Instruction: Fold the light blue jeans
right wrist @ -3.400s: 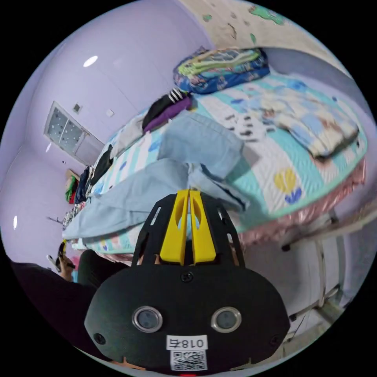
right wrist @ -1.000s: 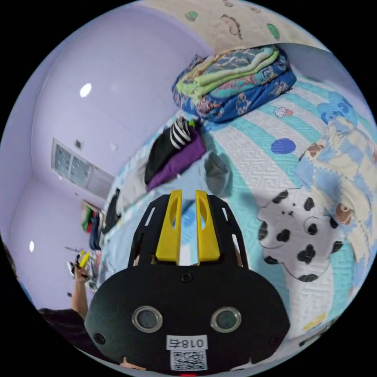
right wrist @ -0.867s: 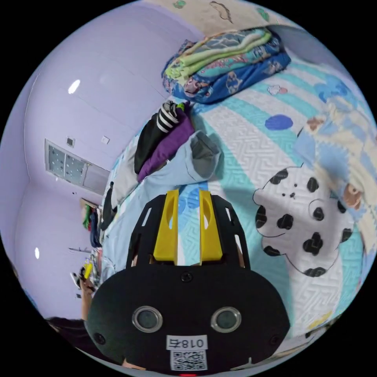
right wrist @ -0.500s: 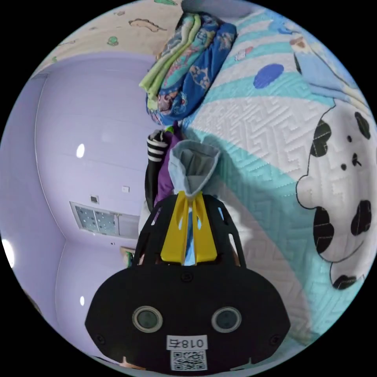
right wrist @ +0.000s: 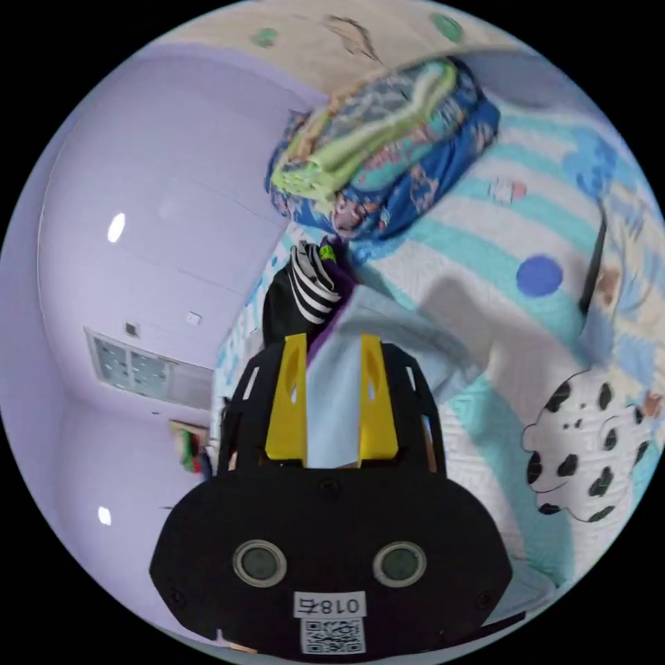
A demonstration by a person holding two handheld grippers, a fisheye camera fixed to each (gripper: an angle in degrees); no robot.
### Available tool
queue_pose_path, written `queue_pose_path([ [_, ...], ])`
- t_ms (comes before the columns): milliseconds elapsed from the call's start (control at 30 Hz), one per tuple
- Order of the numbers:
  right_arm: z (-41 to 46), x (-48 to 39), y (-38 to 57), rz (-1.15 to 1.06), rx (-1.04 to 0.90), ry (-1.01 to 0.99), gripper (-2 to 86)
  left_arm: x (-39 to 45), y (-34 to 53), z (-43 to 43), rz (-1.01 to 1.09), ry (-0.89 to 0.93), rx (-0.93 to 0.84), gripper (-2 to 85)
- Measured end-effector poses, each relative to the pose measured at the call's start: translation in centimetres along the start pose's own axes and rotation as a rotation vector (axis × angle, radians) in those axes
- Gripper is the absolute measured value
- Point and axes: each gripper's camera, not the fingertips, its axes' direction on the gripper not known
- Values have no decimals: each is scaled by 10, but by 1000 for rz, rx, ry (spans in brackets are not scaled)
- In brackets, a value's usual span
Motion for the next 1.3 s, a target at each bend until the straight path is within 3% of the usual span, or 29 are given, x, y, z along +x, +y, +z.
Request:
queue_pose_path([
  [233,-109,45,104,-307,-10,119,96,-35,33,-43,-66,-128,20,99],
  [433,-189,124,237,-214,-32,242,104,-83,83,-78,-224,-186,50,100],
  [600,-182,154,272,-143,-56,207,109,-118,122,-90,-353,-174,54,106],
  [767,-158,155,280,-142,-45,341,99,-130,147,-100,-391,-131,72,108],
  [1067,-166,151,303,-150,16,274,93,-144,164,-101,-408,4,85,111],
  [1167,-162,160,304,-126,4,267,58,-148,162,-93,-415,40,84,112],
  [1300,-182,169,313,-76,69,110,6,-142,153,-80,-375,71,82,114],
])
